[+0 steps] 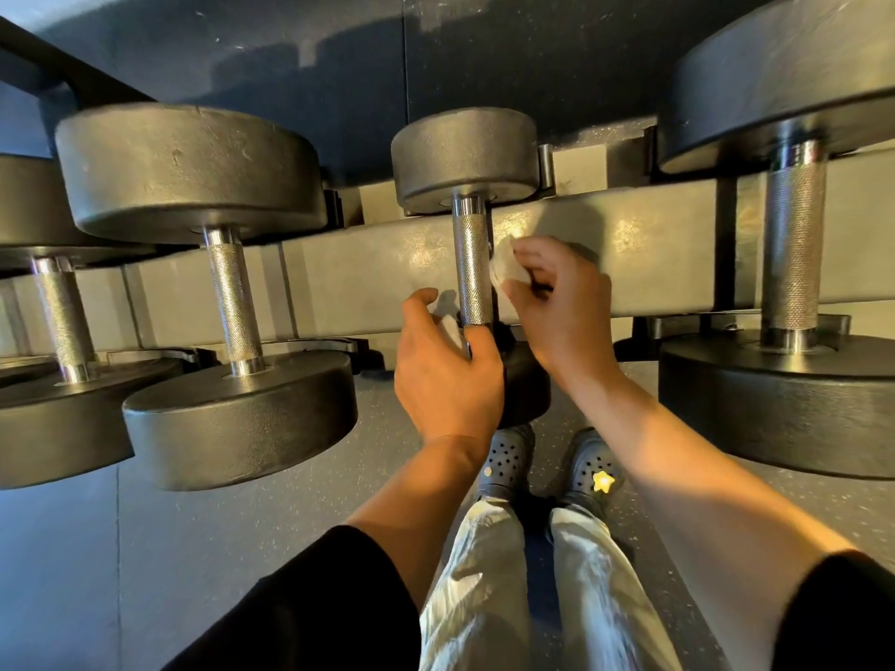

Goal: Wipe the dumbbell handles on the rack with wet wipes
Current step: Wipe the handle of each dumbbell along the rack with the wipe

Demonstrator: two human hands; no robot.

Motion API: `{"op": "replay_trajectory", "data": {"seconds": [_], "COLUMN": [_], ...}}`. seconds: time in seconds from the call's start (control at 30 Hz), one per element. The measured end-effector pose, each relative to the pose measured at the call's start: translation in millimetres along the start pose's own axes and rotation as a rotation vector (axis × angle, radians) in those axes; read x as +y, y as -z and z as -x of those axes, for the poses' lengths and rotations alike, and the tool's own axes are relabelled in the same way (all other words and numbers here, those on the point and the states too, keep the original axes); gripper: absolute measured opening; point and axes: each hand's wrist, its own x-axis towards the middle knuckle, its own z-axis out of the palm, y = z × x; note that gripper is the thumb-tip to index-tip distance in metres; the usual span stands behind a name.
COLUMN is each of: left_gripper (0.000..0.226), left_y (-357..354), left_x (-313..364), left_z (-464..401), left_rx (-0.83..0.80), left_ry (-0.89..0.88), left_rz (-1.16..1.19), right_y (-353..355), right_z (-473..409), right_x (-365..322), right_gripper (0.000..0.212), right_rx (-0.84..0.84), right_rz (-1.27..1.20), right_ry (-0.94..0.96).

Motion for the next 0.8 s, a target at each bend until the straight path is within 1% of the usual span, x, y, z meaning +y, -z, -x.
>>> {"op": "replay_trajectory", "data": {"seconds": [0.07, 0.17, 0.3, 0.33, 0.47, 0.53, 0.7, 0.8], "left_gripper": [0.045, 0.043, 0.042, 0.041, 0.037, 0.037, 0.037, 0.036], "left_y": [0.2, -0.7, -0.6, -0.4, -1.8, -2.2, -2.0, -2.0], "left_x": [-1.6, -4.8, -7.1, -7.6, -10.7, -10.6, -10.0, -9.0], "left_z": [-0.3, -0.6, -0.2, -0.1, -1.0, -1.2, -1.8, -2.1], "left_rx": [-0.007, -0.009, -0.018, -0.019, -0.021, -0.021, -0.019, -0.027], "left_ry": [-0.008, -0.019, -0.043, -0.046, -0.029, -0.021, -0.003, 0.011], "left_rz": [0.007, 0.016, 0.036, 0.043, 0.051, 0.048, 0.053, 0.055], "right_y": [-6.6, -11.9, -3.8, -1.7, -4.8, -12.9, -18.7, -12.9], "right_z": [-2.0, 6.1, 19.3, 19.6, -0.6, -14.2, -17.4, -17.0], "right_x": [-3.5, -4.3, 0.0, -1.0, -10.5, -15.2, -15.6, -14.1], "right_gripper": [0.021, 0.017, 0.02, 0.02, 0.014, 0.015, 0.017, 0.014], "right_rx": [0.027, 0.015, -0.101, -0.105, 0.096, 0.118, 0.072, 0.011], "right_rz": [-0.004, 0.015, 0.126, 0.138, 0.1, 0.08, 0.097, 0.099], "right_ry": [0.019, 0.009, -0.065, -0.077, 0.026, 0.06, -0.041, -0.05]}}
